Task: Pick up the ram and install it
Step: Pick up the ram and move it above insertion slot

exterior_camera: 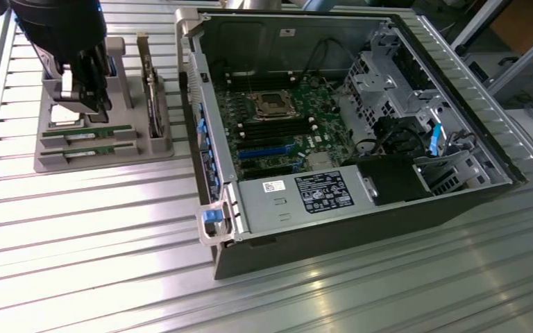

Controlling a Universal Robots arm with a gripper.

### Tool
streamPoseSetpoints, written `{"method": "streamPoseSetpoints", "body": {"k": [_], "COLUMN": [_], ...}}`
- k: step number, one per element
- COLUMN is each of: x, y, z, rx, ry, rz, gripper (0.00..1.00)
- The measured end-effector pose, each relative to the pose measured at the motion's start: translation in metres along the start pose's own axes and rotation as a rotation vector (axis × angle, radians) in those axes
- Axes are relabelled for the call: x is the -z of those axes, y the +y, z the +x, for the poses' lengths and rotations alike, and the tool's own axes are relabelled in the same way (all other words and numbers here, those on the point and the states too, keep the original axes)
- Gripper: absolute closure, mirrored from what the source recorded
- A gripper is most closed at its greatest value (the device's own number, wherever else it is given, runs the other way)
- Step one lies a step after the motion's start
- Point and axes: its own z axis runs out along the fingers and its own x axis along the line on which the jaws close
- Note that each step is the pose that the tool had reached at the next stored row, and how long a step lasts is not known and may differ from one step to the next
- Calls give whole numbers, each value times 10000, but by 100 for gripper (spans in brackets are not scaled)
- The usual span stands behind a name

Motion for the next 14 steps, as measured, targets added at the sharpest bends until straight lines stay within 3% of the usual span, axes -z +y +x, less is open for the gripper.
{"method": "streamPoseSetpoints", "body": {"k": [14], "x": [-78], "y": [2], "z": [-3], "rx": [1], "ry": [1], "rz": [-1], "gripper": [70]}}
